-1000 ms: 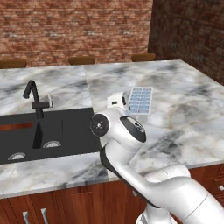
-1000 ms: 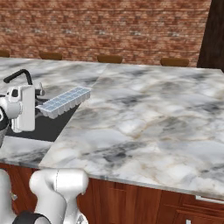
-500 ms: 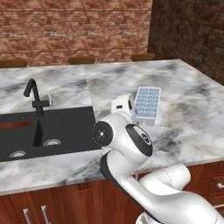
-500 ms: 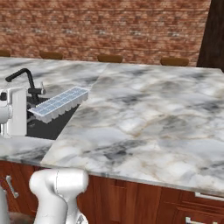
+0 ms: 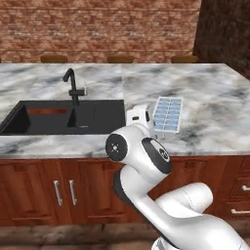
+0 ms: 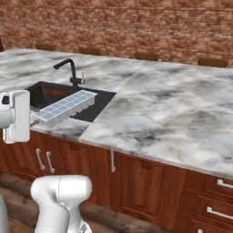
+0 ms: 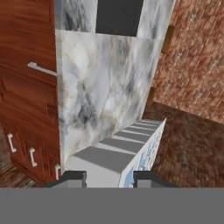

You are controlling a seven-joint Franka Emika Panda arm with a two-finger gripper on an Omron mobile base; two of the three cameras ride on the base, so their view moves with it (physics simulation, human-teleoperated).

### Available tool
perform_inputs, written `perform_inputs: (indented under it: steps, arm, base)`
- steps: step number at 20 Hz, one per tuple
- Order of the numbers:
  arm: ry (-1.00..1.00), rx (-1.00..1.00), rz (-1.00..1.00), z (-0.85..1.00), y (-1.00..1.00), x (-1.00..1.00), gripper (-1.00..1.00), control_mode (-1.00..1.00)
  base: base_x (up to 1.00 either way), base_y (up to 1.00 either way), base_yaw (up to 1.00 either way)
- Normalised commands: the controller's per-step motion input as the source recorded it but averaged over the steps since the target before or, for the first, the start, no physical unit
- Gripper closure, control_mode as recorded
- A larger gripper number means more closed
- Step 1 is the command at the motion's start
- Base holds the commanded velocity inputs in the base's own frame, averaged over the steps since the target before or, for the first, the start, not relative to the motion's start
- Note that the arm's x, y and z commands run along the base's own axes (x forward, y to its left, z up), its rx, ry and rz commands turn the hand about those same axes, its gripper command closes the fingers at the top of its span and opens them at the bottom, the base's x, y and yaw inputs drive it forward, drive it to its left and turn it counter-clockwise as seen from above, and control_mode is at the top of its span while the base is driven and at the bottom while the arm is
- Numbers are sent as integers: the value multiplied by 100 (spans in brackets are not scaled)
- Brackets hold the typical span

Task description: The ice cube tray has been filled with water. Take the tray and place it in the freezer to make ice. Close the freezer door after placing the tray.

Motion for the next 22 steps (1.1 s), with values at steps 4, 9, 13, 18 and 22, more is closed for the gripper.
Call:
perform_inputs:
  steps: [4,9,13,18,22]
  arm:
    - [0,0,0,0,0,0,100,100]
    - [0,0,0,0,0,0,100,100]
    - [0,0,0,0,0,0,100,100]
    - [0,0,0,0,0,0,100,100]
    - [0,0,0,0,0,0,100,100]
  base:
    - [0,0,99]
    - [0,0,96]
    - [0,0,93]
    - [16,0,86]
    - [95,-3,57]
